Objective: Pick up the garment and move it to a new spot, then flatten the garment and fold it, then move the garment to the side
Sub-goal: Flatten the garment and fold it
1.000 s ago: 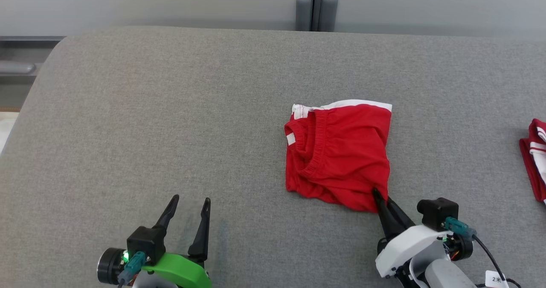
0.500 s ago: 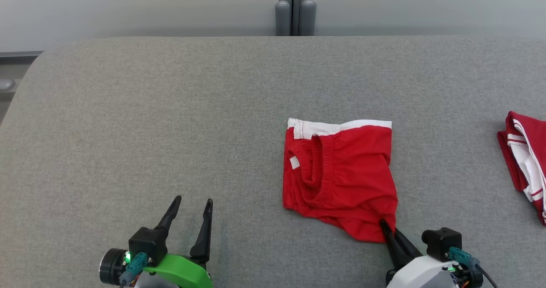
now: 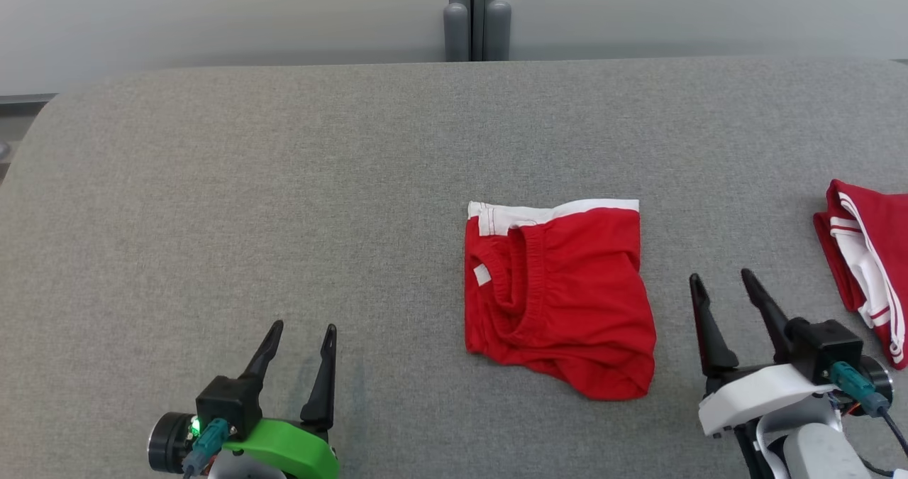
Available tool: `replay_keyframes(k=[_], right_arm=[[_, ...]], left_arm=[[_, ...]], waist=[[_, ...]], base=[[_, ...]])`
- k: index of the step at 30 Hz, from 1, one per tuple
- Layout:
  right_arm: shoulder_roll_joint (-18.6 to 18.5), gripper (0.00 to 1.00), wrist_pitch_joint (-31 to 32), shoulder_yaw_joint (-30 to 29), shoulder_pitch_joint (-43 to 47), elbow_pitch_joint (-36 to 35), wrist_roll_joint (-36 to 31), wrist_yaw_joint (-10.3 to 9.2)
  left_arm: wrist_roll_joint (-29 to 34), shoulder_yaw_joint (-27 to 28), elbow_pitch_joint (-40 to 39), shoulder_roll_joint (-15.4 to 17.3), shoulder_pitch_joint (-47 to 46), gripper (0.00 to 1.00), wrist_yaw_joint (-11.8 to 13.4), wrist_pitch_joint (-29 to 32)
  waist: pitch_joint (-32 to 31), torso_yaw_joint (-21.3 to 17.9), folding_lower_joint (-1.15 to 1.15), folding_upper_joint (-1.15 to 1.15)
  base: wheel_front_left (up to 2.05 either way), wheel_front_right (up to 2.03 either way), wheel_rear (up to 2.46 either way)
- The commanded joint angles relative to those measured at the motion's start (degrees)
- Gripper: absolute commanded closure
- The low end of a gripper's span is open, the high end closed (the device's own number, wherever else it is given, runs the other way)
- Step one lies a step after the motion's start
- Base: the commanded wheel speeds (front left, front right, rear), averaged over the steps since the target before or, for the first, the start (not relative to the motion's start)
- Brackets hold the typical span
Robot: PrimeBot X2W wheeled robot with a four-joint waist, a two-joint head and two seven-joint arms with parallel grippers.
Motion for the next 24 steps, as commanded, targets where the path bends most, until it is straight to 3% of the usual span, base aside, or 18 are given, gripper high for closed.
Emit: replay_keyframes(k=[1, 11, 24], right_arm=[[-0.3, 0.0, -0.1, -1.0, -0.5, -1.2, -0.7, -0.08], [-0.3, 0.0, -0.1, -1.4, 1.1, -0.5, -2.4, -0.08], [-0.2, 0.0, -0.1, 6.0, -6.1, 2.0, -5.1, -0.08]], left_arm=[[0.4, 0.5, -0.4, -0.1, 0.1, 0.0, -0.2, -0.1], [1.7, 1.1, -1.5, -0.5, 1.1, 0.0, -0.2, -0.1], [0.4, -0.3, -1.0, -0.3, -0.8, 0.0, -0.2, -0.1]], waist=[[-0.1, -0.1, 0.0, 0.0], [-0.5, 0.1, 0.0, 0.0], [1.7, 2.6, 0.0, 0.0]], base=[[0.0, 0.0, 0.0], [0.0, 0.0, 0.0], [0.0, 0.0, 0.0]])
